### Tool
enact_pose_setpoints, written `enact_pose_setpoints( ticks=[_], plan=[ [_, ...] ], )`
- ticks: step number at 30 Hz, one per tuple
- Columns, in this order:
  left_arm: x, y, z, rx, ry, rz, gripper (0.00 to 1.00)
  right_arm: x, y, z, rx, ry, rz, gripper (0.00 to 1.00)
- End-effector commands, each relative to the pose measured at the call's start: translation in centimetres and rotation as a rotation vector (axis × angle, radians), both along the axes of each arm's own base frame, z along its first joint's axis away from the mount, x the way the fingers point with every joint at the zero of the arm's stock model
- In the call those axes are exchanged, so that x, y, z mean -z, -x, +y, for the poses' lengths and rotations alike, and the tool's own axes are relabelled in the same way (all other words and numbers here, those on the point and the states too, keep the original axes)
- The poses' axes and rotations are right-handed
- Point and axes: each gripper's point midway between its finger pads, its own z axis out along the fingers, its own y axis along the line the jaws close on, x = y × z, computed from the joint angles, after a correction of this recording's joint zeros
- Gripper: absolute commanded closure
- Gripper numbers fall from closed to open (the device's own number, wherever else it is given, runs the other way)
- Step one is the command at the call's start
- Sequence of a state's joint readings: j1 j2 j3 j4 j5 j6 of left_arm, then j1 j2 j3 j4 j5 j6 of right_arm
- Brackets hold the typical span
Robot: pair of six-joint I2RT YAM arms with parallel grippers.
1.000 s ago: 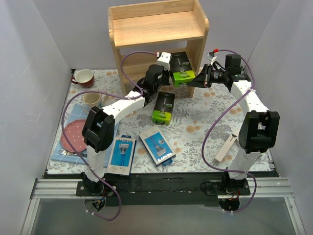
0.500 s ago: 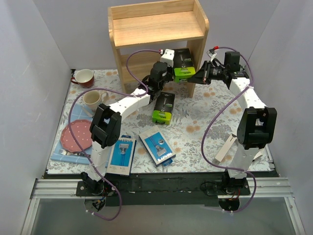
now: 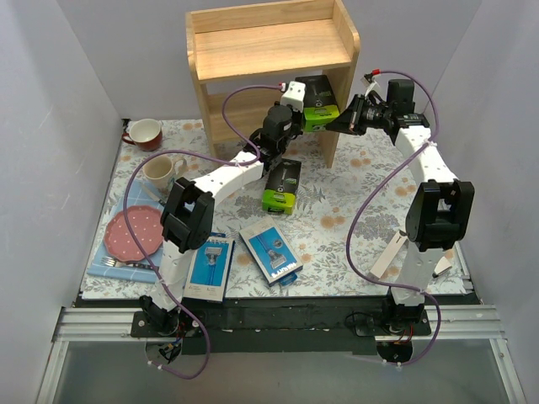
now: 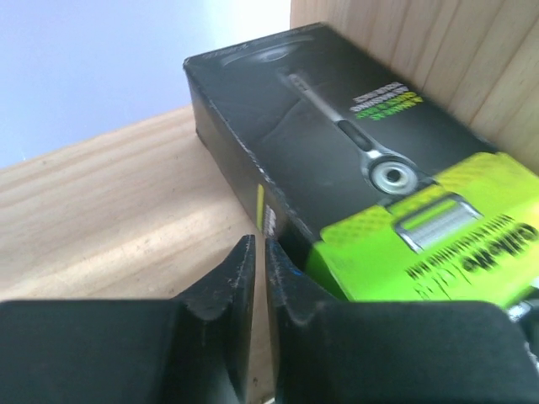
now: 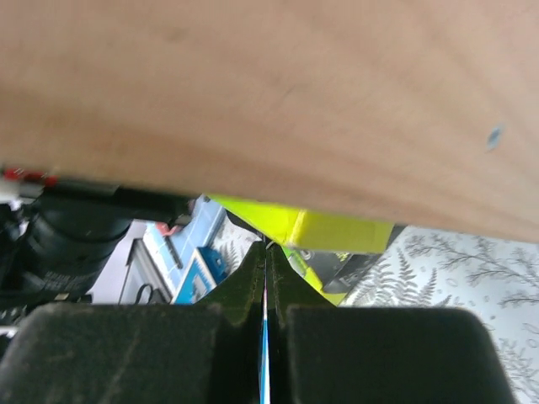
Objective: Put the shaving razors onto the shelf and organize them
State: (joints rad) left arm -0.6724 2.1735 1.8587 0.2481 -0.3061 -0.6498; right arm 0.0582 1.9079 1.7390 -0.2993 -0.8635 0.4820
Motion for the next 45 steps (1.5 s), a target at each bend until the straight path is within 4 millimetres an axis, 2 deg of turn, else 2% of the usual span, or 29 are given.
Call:
enact_pose_setpoints(
  ticks=[1, 13, 16, 17, 18, 19, 20, 21, 22, 24, 25, 27, 28, 29, 30, 31, 32, 33, 34, 35, 36, 38, 39, 42, 43, 45],
  plan=[
    [-2.5, -0.3, -0.3, -0.025, 0.027, -0.073, 0.88, -1.8, -2.2, -1.1, 0.068, 0.054, -0.095, 0.99],
    [-2.0, -0.4, 0.3, -0.064, 0.008, -0.084, 0.8, -1.0, -3.5, -1.0, 0.081, 0.056, -0.085, 0.98],
    [-2.4, -0.2, 1.0, -0.091, 0.007, -0.086, 0.79, -1.5, -3.2, -1.1, 0.079, 0.056, -0.098, 0.92],
    [-2.8, 0.0, 1.3, -0.096, 0.011, -0.088, 0.79, -1.7, -2.9, -1.1, 0.074, 0.059, -0.103, 0.82],
    [-2.4, 0.4, 1.7, -0.097, 0.001, -0.077, 0.79, -1.7, -2.6, -1.4, 0.075, 0.06, -0.1, 0.77],
    [-4.0, 1.2, 2.3, -0.096, 0.01, -0.087, 0.79, -2.8, -1.8, -1.6, 0.072, 0.059, -0.123, 0.73],
    [-4.6, 1.8, 2.7, -0.091, 0.012, -0.085, 0.79, -2.9, -1.2, -1.8, 0.069, 0.067, -0.125, 0.65],
    [-5.0, 2.5, 3.1, -0.085, 0.015, -0.081, 0.79, -2.2, -0.5, -2.3, 0.074, 0.072, -0.103, 0.6],
    [-5.6, 4.0, 4.1, -0.078, 0.009, -0.064, 0.78, -3.1, 0.6, -2.6, 0.072, 0.071, -0.122, 0.56],
    [-5.7, 5.8, 4.9, -0.053, 0.019, -0.037, 0.75, -3.1, 2.0, -3.1, 0.063, 0.081, -0.124, 0.53],
    [-5.8, 8.0, 5.9, -0.015, 0.016, -0.021, 0.73, -2.6, 3.5, -3.1, 0.046, 0.085, -0.115, 0.51],
    [-5.6, 10.4, 6.5, 0.034, 0.045, 0.016, 0.7, -1.4, 5.1, -3.2, 0.029, 0.114, -0.1, 0.5],
    [-4.5, 12.0, 6.2, 0.104, 0.029, 0.065, 0.64, -0.5, 6.5, -3.3, 0.019, 0.121, -0.08, 0.49],
    [-4.3, 14.1, 6.7, 0.15, 0.036, 0.094, 0.62, 0.2, 7.4, -3.2, 0.003, 0.127, -0.07, 0.48],
    [-3.5, 15.3, 6.7, 0.187, 0.032, 0.135, 0.59, 1.0, 8.2, -3.3, -0.006, 0.136, -0.06, 0.48],
    [-1.6, 16.8, 6.8, 0.224, 0.019, 0.214, 0.55, 1.0, 9.3, -3.3, -0.014, 0.136, -0.061, 0.46],
    [1.1, 19.3, 6.0, 0.339, -0.002, 0.299, 0.47, 3.1, 10.6, -3.3, -0.023, 0.138, -0.01, 0.46],
    [1.7, 20.6, 6.2, 0.367, 0.002, 0.332, 0.44, 3.8, 11.3, -3.1, -0.034, 0.144, -0.004, 0.46],
    [3.4, 21.7, 6.6, 0.362, 0.021, 0.414, 0.4, 4.3, 12.2, -3.0, -0.039, 0.163, -0.014, 0.45],
    [4.6, 22.4, 6.9, 0.357, 0.039, 0.464, 0.35, 6.0, 13.2, -2.8, -0.049, 0.17, 0.029, 0.45],
    [6.8, 23.6, 7.3, 0.369, 0.038, 0.522, 0.34, 6.8, 14.2, -1.9, -0.075, 0.172, 0.05, 0.45],
    [8.2, 24.1, 7.5, 0.375, 0.069, 0.567, 0.32, 7.6, 15.4, -0.8, -0.113, 0.176, 0.053, 0.44],
    [9.7, 24.3, 7.9, 0.362, 0.071, 0.599, 0.3, 8.7, 16.7, 0.3, -0.15, 0.179, 0.08, 0.44],
    [10.6, 22.8, 8.4, 0.301, 0.136, 0.643, 0.31, 10.1, 18.6, 2.2, -0.22, 0.139, 0.136, 0.44],
    [11.6, 22.2, 8.6, 0.268, 0.147, 0.672, 0.32, 10.6, 19.0, 2.7, -0.239, 0.125, 0.161, 0.44],
    [12.2, 20.6, 9.8, 0.177, 0.205, 0.707, 0.33, 11.4, 19.3, 3.1, -0.247, 0.103, 0.193, 0.44]
  ],
)
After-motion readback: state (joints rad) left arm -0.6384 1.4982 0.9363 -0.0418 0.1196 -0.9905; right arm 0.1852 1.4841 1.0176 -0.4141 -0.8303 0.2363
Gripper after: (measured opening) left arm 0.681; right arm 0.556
